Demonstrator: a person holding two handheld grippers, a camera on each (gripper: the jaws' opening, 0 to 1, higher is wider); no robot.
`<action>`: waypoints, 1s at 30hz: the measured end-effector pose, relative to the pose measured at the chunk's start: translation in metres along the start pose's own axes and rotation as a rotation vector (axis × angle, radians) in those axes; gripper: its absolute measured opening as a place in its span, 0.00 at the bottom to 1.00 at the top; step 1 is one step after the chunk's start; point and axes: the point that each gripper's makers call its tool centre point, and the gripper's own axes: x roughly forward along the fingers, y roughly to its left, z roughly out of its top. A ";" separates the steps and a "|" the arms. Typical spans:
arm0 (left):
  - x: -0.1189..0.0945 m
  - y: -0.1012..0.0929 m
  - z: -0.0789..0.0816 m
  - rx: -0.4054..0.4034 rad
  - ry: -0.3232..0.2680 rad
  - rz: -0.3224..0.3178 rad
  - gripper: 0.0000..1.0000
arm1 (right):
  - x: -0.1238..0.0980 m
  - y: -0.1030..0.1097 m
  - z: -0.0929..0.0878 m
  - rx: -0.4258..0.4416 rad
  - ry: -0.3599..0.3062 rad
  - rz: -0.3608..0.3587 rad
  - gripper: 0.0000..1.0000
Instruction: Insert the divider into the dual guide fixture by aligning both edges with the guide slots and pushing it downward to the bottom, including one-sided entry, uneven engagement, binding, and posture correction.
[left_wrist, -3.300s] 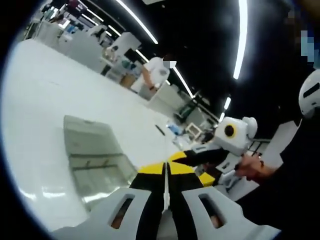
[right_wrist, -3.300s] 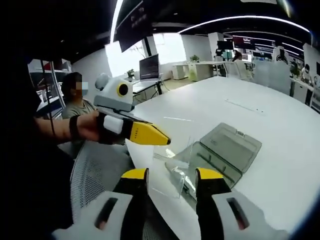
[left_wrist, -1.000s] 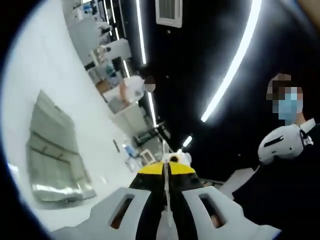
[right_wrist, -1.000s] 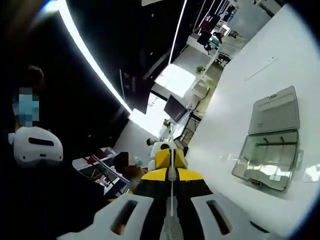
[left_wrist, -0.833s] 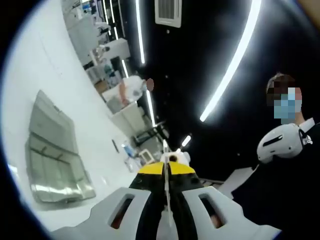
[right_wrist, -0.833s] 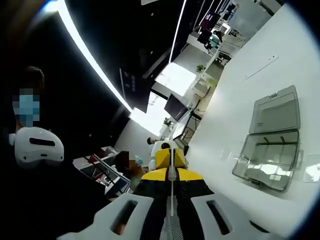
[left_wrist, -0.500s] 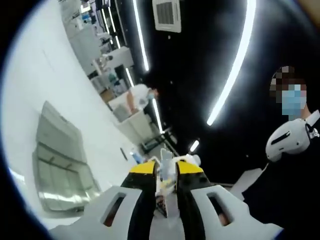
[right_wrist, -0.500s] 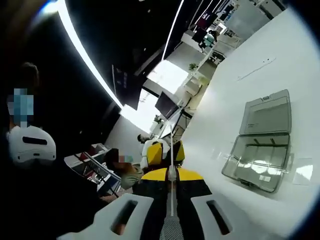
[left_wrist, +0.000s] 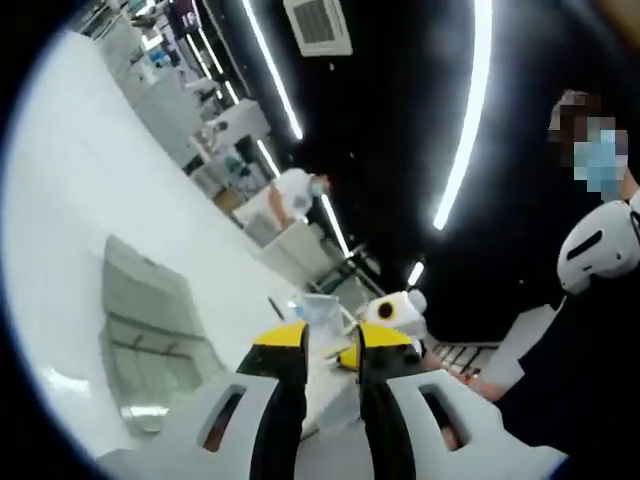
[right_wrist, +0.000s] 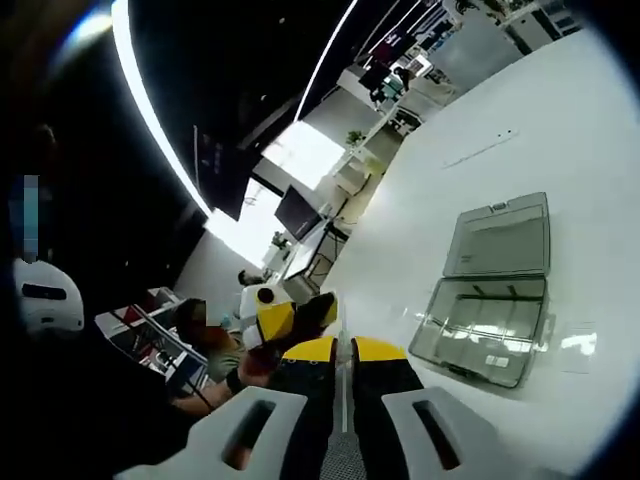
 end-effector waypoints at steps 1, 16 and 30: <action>-0.001 -0.001 -0.002 0.021 0.009 0.002 0.16 | 0.000 -0.002 0.000 -0.005 0.002 -0.013 0.00; -0.009 0.004 -0.014 0.181 0.100 0.049 0.28 | 0.002 -0.030 0.002 -0.013 0.031 -0.193 0.00; -0.011 0.020 -0.020 0.272 0.192 0.077 0.36 | 0.008 -0.059 0.009 0.031 0.059 -0.320 0.00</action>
